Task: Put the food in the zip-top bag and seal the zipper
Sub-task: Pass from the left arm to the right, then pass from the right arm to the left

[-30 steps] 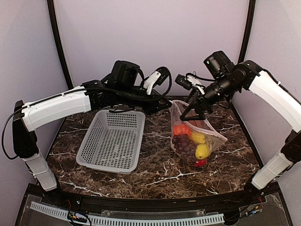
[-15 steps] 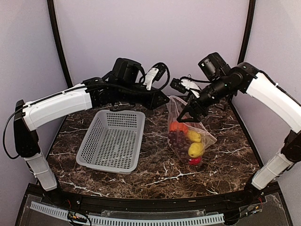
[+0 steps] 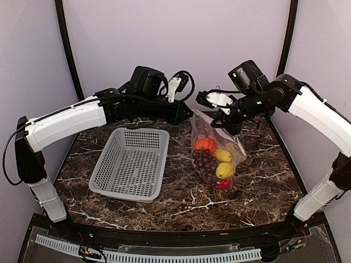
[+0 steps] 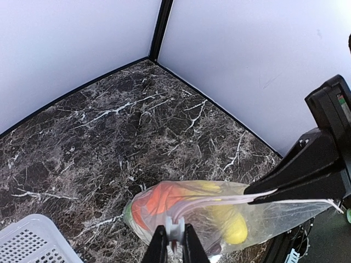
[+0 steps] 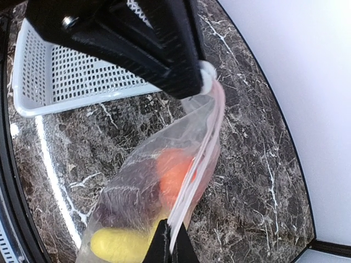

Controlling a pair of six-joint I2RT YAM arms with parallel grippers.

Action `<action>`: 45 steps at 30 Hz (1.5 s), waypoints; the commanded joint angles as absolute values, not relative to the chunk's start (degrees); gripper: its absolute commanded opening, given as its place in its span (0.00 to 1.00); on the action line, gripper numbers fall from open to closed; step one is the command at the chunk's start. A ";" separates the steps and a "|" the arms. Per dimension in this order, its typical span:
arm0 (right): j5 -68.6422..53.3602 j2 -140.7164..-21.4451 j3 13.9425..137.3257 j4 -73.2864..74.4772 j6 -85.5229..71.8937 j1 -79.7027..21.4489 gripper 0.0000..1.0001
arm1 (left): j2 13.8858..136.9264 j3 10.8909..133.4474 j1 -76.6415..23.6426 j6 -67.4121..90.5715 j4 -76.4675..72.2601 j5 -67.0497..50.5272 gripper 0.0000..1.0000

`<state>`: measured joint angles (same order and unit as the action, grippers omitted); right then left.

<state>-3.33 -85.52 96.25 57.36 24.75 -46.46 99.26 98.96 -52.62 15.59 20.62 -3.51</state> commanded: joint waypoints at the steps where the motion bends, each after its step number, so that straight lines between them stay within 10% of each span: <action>1: 0.52 -82.69 95.23 54.73 27.21 -45.04 0.00 | 94.27 95.34 -52.35 12.07 14.54 -3.64 0.07; 8: -14.75 -82.03 98.12 57.84 29.36 -40.18 0.00 | 86.69 76.68 -52.25 -0.17 -3.08 -6.36 0.67; 15: -25.15 -81.63 98.95 61.78 30.32 -39.55 0.00 | 86.06 68.21 -50.95 -4.58 -17.66 -16.22 0.71; 35: -29.71 -83.05 100.90 63.96 31.76 -38.43 0.00 | 90.85 68.30 -49.37 -7.52 -23.80 -29.98 0.11; 43: -30.86 -82.63 99.88 64.03 32.57 -36.74 0.00 | 89.75 66.50 -48.42 -4.92 -25.68 -30.09 0.01; 45: -32.63 -83.40 100.02 64.91 32.89 -36.79 0.18 | 89.85 67.32 -48.43 -2.79 -25.64 -30.06 0.01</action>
<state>-28.95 -83.77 98.59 65.56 31.97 -37.54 90.87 67.70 -49.50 -5.93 -24.36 -29.93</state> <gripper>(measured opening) 0.031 0.014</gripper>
